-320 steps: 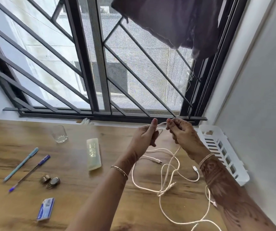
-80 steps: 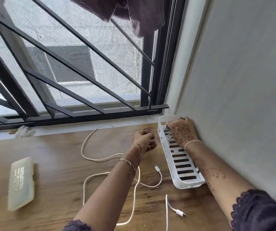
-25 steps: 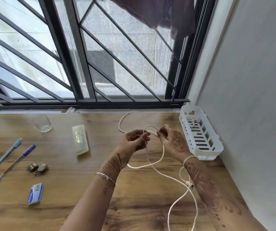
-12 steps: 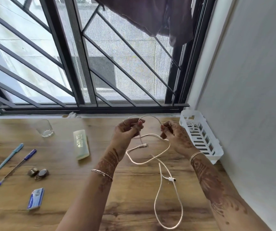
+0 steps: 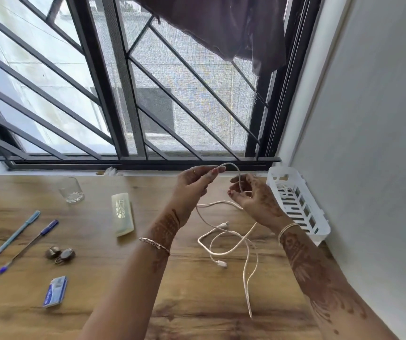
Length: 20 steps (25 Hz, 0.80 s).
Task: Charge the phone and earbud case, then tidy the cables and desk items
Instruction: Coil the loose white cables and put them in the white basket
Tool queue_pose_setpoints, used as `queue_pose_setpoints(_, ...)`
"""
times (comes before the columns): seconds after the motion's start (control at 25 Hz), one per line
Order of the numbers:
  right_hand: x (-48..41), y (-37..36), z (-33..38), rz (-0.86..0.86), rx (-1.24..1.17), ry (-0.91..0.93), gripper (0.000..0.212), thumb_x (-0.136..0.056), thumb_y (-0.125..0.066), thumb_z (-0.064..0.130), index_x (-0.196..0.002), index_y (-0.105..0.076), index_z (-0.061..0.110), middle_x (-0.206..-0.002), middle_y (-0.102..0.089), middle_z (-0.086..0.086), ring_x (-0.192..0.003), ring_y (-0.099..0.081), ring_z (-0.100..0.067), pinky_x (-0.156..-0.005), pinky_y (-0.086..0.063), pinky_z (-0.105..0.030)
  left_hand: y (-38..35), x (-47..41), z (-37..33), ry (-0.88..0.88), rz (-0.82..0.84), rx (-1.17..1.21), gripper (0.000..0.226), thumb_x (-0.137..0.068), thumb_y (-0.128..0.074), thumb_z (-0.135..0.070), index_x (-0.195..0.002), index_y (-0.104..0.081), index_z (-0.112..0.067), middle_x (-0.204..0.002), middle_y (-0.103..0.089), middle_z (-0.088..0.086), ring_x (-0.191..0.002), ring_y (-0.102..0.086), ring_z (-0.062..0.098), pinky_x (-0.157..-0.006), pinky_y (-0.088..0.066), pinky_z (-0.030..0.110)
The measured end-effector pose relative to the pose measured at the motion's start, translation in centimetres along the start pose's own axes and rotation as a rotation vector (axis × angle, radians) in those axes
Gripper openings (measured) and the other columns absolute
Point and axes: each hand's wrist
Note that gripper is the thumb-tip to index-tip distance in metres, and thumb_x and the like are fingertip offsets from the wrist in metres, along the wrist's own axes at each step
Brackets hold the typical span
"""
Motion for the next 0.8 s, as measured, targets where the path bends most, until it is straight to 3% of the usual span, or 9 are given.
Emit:
queue_pose_setpoints(0.12,-0.2,-0.3,2.7,-0.036,-0.489,-0.077,0.014,-0.094,-0.058,0.024,-0.096,-0.062,0.011,-0.085,-0.066,-0.001,-0.078,-0.063,-0.012,-0.077,-0.053,-0.025,-0.8,-0.6,-0.6,0.006,-0.055,-0.001,0.019,-0.079,-0.063,-0.008,-0.078,-0.075,-0.023,-0.061,-0.061,-0.013,-0.055,-0.042,0.001,-0.053,-0.033,0.014)
queue_pose_setpoints(0.2,-0.8,0.0,3.8,-0.081,-0.827,-0.132,0.021,-0.098,-0.048,0.021,-0.083,-0.059,0.010,-0.072,-0.057,-0.001,-0.062,-0.051,-0.010,-0.064,-0.046,-0.023,-0.8,-0.6,-0.6,-0.030,-0.053,-0.044,0.022,-0.084,-0.061,0.002,-0.085,-0.073,-0.017,-0.061,-0.063,-0.014,-0.055,-0.048,-0.003,-0.054,-0.037,0.011)
queue_pose_setpoints(0.28,-1.4,0.8,4.1,-0.105,-1.089,-0.155,0.027,-0.099,-0.045,0.021,-0.077,-0.057,0.013,-0.064,-0.052,0.003,-0.054,-0.041,-0.007,-0.054,-0.036,-0.020,-0.3,-0.5,-0.3,-0.055,-0.023,-0.148,0.017,-0.084,-0.065,-0.001,-0.095,-0.070,-0.013,-0.070,-0.063,-0.009,-0.059,-0.050,-0.004,-0.055,-0.040,0.009)
queue_pose_setpoints(0.36,-2.1,1.9,4.2,-0.103,-1.295,-0.146,0.027,-0.099,-0.043,0.022,-0.076,-0.055,0.014,-0.060,-0.051,0.005,-0.051,-0.039,-0.006,-0.049,-0.032,-0.018,0.8,-0.4,0.7,-0.028,-0.010,-0.245,0.013,-0.083,-0.069,-0.006,-0.092,-0.070,-0.016,-0.075,-0.062,-0.003,-0.065,-0.052,0.003,-0.061,-0.045,0.014)
queue_pose_setpoints(0.44,-2.5,2.7,4.2,-0.084,-1.405,-0.103,0.025,-0.098,-0.043,0.023,-0.077,-0.053,0.014,-0.061,-0.049,0.005,-0.052,-0.040,-0.006,-0.049,-0.032,-0.018,2.0,-0.2,2.2,0.055,-0.022,-0.327,0.005,-0.083,-0.070,-0.011,-0.086,-0.070,-0.015,-0.074,-0.064,-0.002,-0.068,-0.055,0.007,-0.068,-0.048,0.021)
queue_pose_setpoints(0.56,-2.6,3.1,4.0,-0.052,-1.443,-0.049,0.023,-0.096,-0.045,0.026,-0.078,-0.053,0.014,-0.064,-0.050,0.004,-0.056,-0.043,-0.007,-0.051,-0.034,-0.018,2.7,0.1,3.8,0.118,0.017,-0.441,0.009,-0.085,-0.068,-0.014,-0.091,-0.067,-0.008,-0.077,-0.064,0.002,-0.063,-0.059,0.003,-0.065,-0.052,0.016)
queue_pose_setpoints(0.68,-2.3,2.7,3.2,-0.012,-1.402,-0.068,0.022,-0.098,-0.045,0.026,-0.082,-0.057,0.016,-0.070,-0.054,0.004,-0.061,-0.045,-0.008,-0.053,-0.035,-0.019,1.8,-0.2,3.4,0.114,-0.045,-0.294,0.002,-0.087,-0.064,-0.006,-0.089,-0.062,-0.006,-0.079,-0.061,0.006,-0.054,-0.063,0.002,-0.059,-0.055,0.017)
queue_pose_setpoints(0.8,-1.9,2.3,2.4,0.005,-1.321,-0.093,0.021,-0.081,-0.069,0.034,-0.084,-0.058,0.017,-0.069,-0.055,0.004,-0.060,-0.046,-0.008,-0.050,-0.037,-0.018,1.0,-0.9,1.8,0.049,-0.120,-0.031,0.008,-0.089,-0.059,-0.002,-0.084,-0.057,-0.007,-0.078,-0.062,0.009,-0.058,-0.068,0.012,-0.063,-0.059,0.026)
Point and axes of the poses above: each hand's wrist, its own x-axis away from the middle knuckle, its own y-axis out of the back of the hand, z = x × y
